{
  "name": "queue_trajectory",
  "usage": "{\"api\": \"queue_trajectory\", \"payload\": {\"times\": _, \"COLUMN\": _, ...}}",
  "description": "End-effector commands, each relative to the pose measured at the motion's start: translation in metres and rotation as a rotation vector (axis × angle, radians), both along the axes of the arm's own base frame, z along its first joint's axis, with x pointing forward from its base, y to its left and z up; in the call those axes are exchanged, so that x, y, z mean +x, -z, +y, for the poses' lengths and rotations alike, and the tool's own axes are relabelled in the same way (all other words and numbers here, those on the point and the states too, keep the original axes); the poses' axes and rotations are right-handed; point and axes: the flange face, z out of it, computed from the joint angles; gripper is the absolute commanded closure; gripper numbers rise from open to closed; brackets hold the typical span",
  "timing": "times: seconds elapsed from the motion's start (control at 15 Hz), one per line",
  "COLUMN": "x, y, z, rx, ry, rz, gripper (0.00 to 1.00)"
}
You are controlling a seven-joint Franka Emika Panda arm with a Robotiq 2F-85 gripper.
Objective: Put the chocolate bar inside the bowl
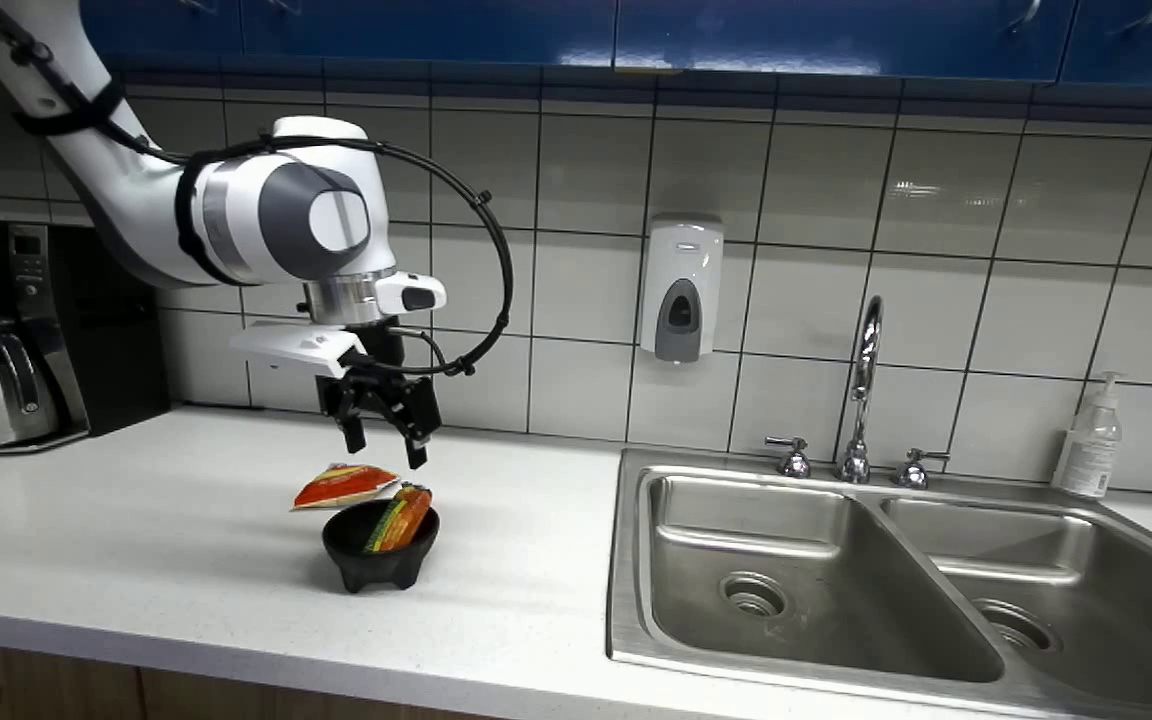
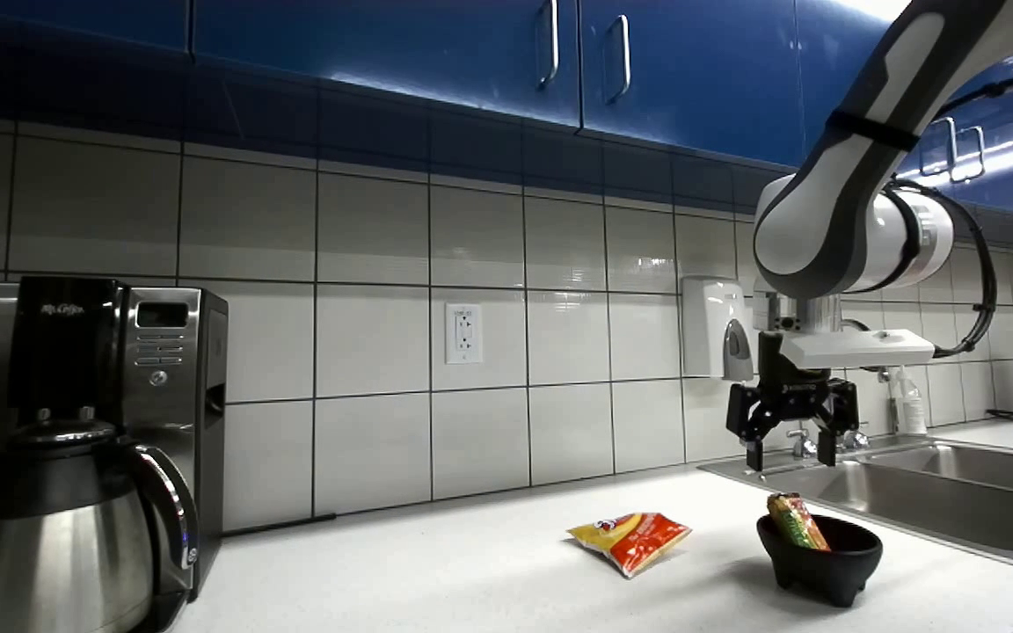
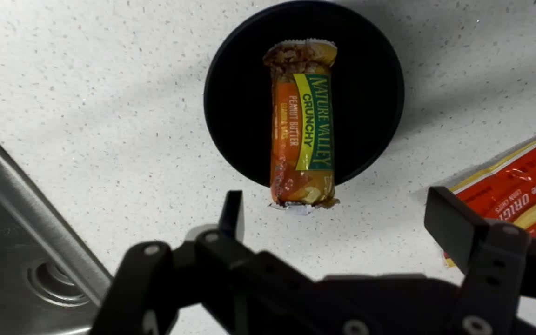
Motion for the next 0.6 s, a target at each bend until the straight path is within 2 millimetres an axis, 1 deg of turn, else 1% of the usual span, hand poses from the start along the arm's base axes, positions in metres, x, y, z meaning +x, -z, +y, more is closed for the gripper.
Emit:
{"api": "queue_trajectory", "payload": {"times": 0.0, "x": -0.024, "y": -0.014, "z": 0.015, "rx": -0.034, "ry": -0.051, "rz": -0.006, "gripper": 0.00}}
{"api": "queue_trajectory", "payload": {"times": 0.27, "x": -0.042, "y": -0.016, "z": 0.033, "rx": -0.059, "ry": -0.110, "rz": -0.007, "gripper": 0.00}}
{"api": "queue_trajectory", "payload": {"times": 0.47, "x": -0.055, "y": -0.017, "z": 0.042, "rx": -0.076, "ry": -0.138, "rz": -0.014, "gripper": 0.00}}
{"api": "queue_trajectory", "payload": {"times": 0.53, "x": -0.041, "y": -0.025, "z": 0.044, "rx": -0.082, "ry": -0.142, "rz": -0.018, "gripper": 0.00}}
